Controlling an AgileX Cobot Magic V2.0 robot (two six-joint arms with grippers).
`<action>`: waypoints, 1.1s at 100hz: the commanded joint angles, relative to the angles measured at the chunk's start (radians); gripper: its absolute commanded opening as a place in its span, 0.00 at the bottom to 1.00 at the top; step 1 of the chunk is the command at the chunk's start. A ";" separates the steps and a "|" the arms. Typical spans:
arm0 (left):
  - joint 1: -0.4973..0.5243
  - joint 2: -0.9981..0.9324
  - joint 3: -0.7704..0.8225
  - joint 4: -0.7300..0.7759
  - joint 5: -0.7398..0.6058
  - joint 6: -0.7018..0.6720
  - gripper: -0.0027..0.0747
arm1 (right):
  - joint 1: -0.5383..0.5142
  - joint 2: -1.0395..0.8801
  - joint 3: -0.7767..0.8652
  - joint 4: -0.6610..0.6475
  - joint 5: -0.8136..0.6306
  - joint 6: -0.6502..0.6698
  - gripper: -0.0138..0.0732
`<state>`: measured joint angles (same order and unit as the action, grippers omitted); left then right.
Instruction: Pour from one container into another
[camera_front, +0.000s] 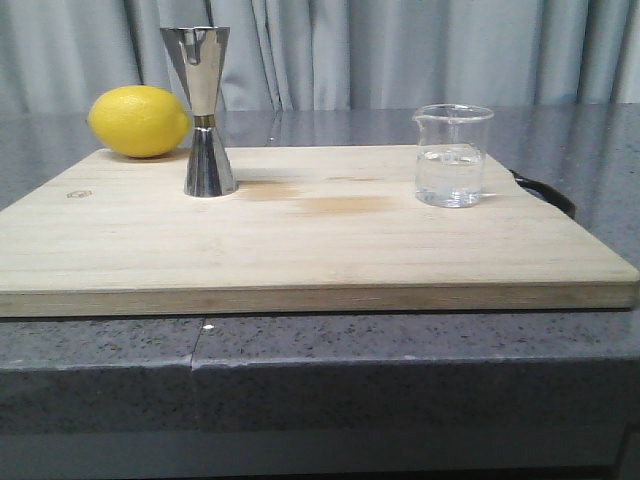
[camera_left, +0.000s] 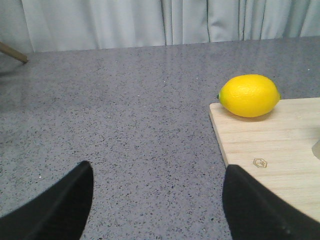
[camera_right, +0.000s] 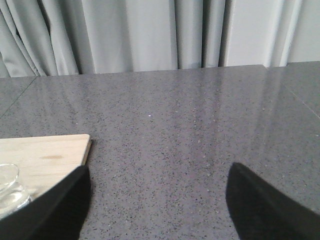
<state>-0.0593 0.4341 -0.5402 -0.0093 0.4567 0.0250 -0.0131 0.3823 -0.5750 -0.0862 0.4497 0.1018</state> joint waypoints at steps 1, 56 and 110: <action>0.004 0.012 -0.031 -0.009 -0.080 -0.006 0.70 | -0.001 0.016 -0.033 -0.017 -0.085 -0.008 0.76; 0.004 0.035 -0.070 -0.034 0.012 -0.006 0.70 | -0.001 0.026 -0.067 -0.009 0.000 -0.008 0.76; 0.004 0.393 -0.385 -0.035 0.474 -0.006 0.70 | -0.001 0.300 -0.274 -0.007 0.331 -0.008 0.76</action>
<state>-0.0593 0.7681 -0.8713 -0.0352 0.9181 0.0250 -0.0131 0.6597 -0.8096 -0.0862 0.8360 0.1018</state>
